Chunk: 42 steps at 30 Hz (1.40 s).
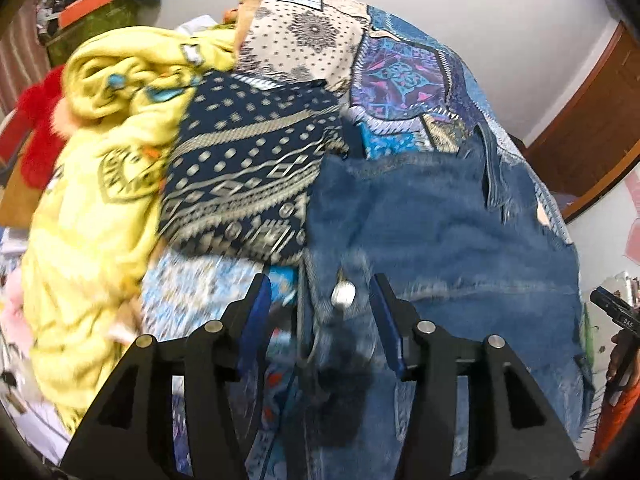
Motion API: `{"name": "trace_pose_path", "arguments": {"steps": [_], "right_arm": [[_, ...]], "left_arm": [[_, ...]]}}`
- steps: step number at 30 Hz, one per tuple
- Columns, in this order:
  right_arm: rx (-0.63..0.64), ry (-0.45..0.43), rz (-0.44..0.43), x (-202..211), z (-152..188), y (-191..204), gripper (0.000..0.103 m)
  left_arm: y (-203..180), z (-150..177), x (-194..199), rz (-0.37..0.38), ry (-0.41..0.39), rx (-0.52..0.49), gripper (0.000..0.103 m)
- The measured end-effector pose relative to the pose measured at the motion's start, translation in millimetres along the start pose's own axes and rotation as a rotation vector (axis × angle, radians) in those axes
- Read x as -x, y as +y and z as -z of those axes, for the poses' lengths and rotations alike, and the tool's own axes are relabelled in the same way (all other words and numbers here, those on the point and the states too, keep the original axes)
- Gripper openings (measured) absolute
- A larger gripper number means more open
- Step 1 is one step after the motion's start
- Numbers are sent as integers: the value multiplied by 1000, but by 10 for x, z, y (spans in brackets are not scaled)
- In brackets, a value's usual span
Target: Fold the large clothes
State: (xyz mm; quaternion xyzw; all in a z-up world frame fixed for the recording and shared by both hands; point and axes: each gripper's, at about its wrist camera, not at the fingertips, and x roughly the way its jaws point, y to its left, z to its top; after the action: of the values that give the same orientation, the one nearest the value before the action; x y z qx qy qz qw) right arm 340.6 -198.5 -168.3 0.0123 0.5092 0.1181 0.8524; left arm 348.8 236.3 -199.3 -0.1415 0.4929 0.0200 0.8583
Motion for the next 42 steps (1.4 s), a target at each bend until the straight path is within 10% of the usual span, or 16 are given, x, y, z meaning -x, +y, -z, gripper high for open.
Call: {"name": "trace_pose_path", "arguments": {"steps": [11, 17, 21, 37, 42], "right_arm": [[-141, 29, -82, -466, -272, -414, 87], [-209, 64, -155, -691, -357, -513, 50], [-203, 55, -150, -732, -410, -451, 20], [32, -160, -99, -148, -1286, 44, 13], [44, -164, -73, -401, -1519, 186, 13]], "left_arm": [[140, -554, -871, 84, 104, 50, 51], [151, -679, -1147, 147, 124, 48, 49], [76, -712, -1198, 127, 103, 17, 15], [-210, -1119, -26, 51, -184, -48, 9], [-46, -1253, -244, -30, -149, -23, 9]]}}
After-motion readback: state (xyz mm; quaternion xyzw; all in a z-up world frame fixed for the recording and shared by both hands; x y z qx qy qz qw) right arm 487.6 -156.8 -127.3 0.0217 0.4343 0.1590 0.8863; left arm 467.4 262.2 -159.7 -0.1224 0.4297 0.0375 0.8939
